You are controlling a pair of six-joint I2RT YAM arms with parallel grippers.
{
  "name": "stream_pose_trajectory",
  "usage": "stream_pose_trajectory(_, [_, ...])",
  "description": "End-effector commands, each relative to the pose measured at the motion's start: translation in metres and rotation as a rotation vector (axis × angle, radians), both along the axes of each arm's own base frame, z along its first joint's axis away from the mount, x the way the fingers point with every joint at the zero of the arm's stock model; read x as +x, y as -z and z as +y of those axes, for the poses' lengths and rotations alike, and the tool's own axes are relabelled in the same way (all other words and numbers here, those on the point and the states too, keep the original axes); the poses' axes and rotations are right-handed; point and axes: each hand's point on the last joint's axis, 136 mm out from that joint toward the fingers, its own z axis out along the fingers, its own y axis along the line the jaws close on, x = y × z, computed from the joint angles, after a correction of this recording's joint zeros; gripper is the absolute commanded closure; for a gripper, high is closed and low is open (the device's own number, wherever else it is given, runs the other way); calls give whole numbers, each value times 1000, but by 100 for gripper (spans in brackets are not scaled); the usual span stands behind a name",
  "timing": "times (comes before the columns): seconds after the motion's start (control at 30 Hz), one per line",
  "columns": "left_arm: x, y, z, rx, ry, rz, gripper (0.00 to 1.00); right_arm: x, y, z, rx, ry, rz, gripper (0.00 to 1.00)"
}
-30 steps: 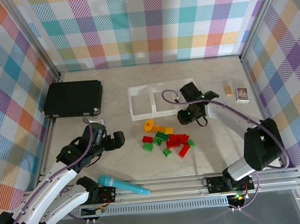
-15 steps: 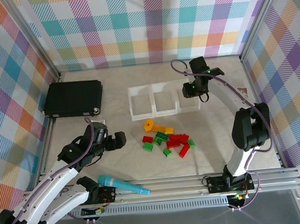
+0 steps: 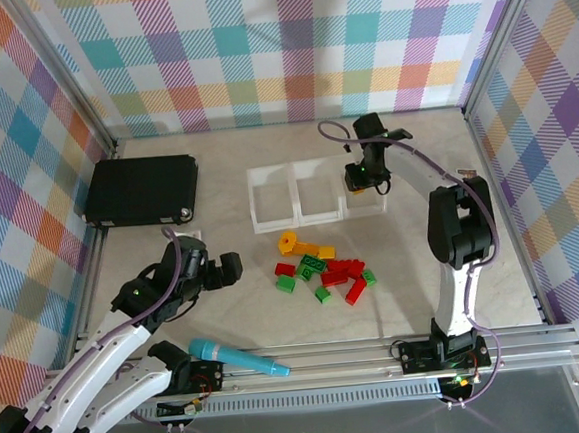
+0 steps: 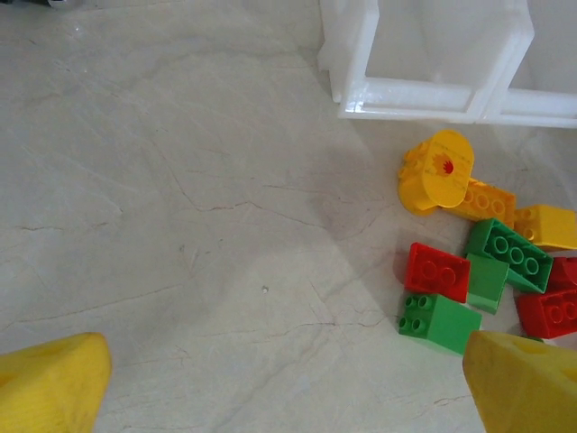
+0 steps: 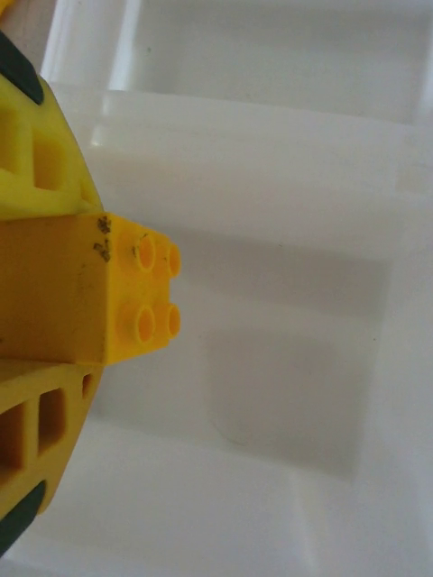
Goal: Sort the legos into containers by color
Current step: Place the lego in the container.
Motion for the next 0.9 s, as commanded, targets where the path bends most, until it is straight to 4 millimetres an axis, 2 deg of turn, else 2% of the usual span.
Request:
stream_pose_trajectory(0.0, [1,-6,1,-14,-12,-51,0,7,1,0,-3,-14,2,79])
stream_pose_trajectory(0.27, [-1,-17,-1,-75,1,-109,1,11,2,3,11,5,25,63])
stream_pose_trajectory(0.4, [-3,-16,-2,-54,22,-86,0,11,-13,4,28,20,9,47])
stream_pose_trajectory(0.5, [-3,-13,-4,-41,30,-58,0,7,-25,3,47,39,-9,42])
stream_pose_trajectory(0.67, [-4,-12,-8,-46,48,-39,0,-9,-46,0,78,89,-12,38])
stream_pose_trajectory(0.87, [-5,-11,-11,-51,65,-26,0,-46,-74,-3,175,188,-13,37])
